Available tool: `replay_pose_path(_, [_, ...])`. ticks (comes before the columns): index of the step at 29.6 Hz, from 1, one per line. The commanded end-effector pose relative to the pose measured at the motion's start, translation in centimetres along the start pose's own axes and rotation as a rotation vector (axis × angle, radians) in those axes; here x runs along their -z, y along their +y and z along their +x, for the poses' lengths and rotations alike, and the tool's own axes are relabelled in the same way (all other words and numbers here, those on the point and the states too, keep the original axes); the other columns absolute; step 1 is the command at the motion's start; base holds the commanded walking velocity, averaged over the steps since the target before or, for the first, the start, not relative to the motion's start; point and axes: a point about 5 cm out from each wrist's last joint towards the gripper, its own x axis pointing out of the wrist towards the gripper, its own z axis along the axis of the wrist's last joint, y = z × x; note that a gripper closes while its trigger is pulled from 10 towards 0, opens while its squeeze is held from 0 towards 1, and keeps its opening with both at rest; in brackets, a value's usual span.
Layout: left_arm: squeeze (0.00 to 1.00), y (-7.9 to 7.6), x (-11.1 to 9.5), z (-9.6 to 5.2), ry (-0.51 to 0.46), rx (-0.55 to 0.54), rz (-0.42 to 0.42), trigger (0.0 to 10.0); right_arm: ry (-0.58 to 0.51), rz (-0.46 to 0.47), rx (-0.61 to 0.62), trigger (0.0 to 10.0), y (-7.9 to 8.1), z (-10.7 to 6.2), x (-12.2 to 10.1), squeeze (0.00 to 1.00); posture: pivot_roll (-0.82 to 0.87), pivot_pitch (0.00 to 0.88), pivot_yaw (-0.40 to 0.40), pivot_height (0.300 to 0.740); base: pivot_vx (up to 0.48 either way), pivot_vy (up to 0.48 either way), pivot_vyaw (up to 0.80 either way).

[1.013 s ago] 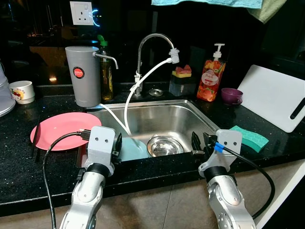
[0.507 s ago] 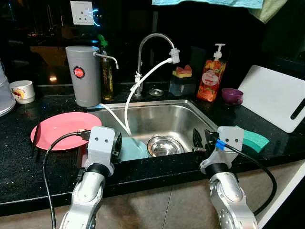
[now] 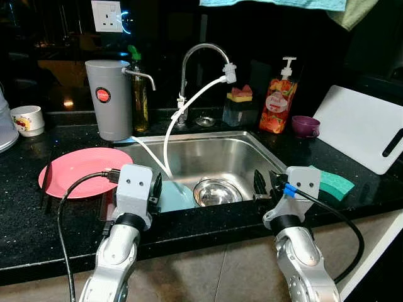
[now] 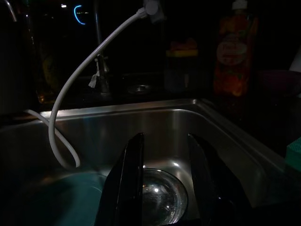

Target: Kitchen organization

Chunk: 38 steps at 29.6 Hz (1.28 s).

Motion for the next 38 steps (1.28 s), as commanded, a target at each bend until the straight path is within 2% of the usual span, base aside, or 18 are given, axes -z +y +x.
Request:
replay_pose_path(1, [0.0,-0.13,-0.31,-0.12,-0.01,0.001,0.005,10.0,0.021,0.004,0.008,10.0,-0.28,-0.01,0.29,0.0,0.12,0.031,-0.093,0.74,0.0,0.0,0.0])
replay_pose_path(13, [0.0,0.05,-0.27,0.15,-0.015,-0.002,0.007,10.0,0.016,-0.001,-0.002,10.0,-0.08,0.01,0.17,0.0,0.1,0.012,-0.077,0.74,0.0,0.0,0.0])
replay_pose_path(18, [0.0,-0.38,-0.28,0.17,-0.018,0.025,0.016,10.0,0.017,0.003,0.026,10.0,-0.48,-0.09,0.29,0.0,0.11,0.02,-0.085,0.74,0.0,0.0,0.0])
replay_pose_path(23, [0.0,0.09,-0.15,0.1,-0.013,0.012,0.022,10.0,0.013,0.007,0.014,10.0,-0.08,-0.07,0.27,0.0,0.11,0.008,-0.074,0.74,0.0,0.0,0.0])
replay_pose_path(26, [0.0,-0.29,-0.32,0.17,-0.019,0.027,0.02,10.0,0.015,0.013,0.034,10.0,-0.4,-0.1,0.3,0.0,0.11,0.01,-0.084,0.74,0.0,0.0,0.0])
replay_pose_path(36, [0.0,-0.51,-0.41,0.35,-0.028,0.037,0.022,10.0,0.01,0.019,0.026,10.0,-0.13,0.08,0.22,0.0,0.11,0.0,-0.083,0.74,0.0,0.0,0.0])
replay_pose_path(38, [0.0,-0.16,-0.07,0.26,-0.017,0.02,0.02,10.0,0.008,0.015,0.01,10.0,0.14,0.06,0.19,0.0,0.1,0.0,-0.074,0.74,0.0,0.0,0.0])
